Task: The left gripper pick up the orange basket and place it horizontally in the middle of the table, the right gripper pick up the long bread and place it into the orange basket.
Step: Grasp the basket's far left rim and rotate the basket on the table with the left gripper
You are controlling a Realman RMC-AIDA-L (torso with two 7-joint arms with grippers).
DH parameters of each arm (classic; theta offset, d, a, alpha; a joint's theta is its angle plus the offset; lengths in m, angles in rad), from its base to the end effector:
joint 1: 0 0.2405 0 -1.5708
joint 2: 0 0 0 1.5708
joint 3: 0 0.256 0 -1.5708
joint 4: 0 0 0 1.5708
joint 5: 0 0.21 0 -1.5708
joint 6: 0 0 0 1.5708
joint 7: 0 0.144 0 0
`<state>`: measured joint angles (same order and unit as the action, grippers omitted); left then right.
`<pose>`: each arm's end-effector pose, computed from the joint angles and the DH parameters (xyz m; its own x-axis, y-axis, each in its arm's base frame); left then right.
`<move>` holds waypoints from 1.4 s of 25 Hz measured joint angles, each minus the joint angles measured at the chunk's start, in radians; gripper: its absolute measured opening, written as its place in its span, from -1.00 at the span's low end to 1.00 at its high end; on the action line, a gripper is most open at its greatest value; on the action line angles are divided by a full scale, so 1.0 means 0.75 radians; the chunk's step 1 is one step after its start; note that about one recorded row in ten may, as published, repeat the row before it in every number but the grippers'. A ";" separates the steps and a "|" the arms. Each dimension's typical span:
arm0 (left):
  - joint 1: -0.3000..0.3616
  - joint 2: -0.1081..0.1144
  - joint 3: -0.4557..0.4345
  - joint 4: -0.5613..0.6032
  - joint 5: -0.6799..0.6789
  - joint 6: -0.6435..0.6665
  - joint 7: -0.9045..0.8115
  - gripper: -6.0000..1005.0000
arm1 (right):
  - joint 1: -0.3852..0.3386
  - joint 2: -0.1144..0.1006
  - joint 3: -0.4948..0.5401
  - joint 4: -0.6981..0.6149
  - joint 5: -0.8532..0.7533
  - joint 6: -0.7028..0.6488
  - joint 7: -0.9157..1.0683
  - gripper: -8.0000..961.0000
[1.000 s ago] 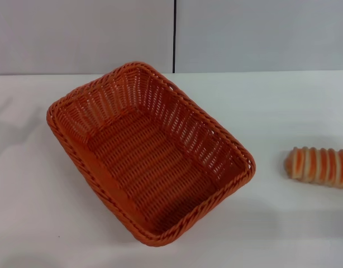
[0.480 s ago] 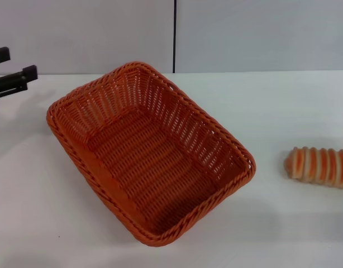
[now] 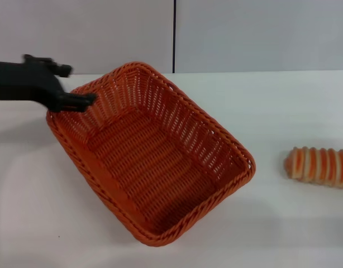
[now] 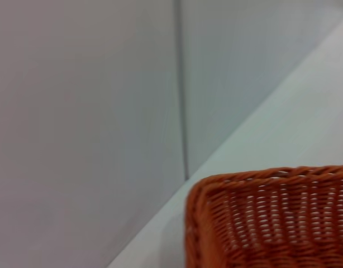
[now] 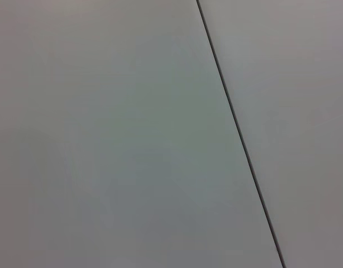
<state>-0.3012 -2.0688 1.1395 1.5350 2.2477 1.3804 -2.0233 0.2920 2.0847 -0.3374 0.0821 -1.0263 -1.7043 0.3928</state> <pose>-0.2184 0.3386 0.0698 0.9229 0.3654 0.1214 0.3729 -0.7694 -0.5186 0.3452 0.2441 0.0307 0.4954 0.3311 -0.8031 -0.8302 -0.0916 -0.5498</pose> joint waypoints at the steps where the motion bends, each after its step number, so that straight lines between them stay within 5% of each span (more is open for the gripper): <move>1: -0.018 -0.001 0.037 0.003 0.020 -0.008 -0.020 0.56 | -0.001 0.000 0.000 0.003 0.000 -0.002 0.000 0.29; 12: -0.026 -0.005 0.427 0.047 0.236 -0.388 -0.104 0.56 | -0.014 -0.002 0.000 0.017 0.000 -0.026 0.000 0.29; 25: -0.156 -0.007 0.439 -0.133 0.514 -0.448 -0.171 0.56 | -0.019 0.000 0.002 0.017 0.000 -0.026 0.002 0.30; 35: -0.232 -0.007 0.406 -0.214 0.590 -0.281 -0.175 0.52 | -0.017 -0.001 0.002 0.017 0.000 -0.027 0.002 0.30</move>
<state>-0.4750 -2.0737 1.4440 1.3745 2.6900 1.1696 -2.1548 0.2790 2.0841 -0.3359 0.0950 -1.0263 -1.7242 0.3943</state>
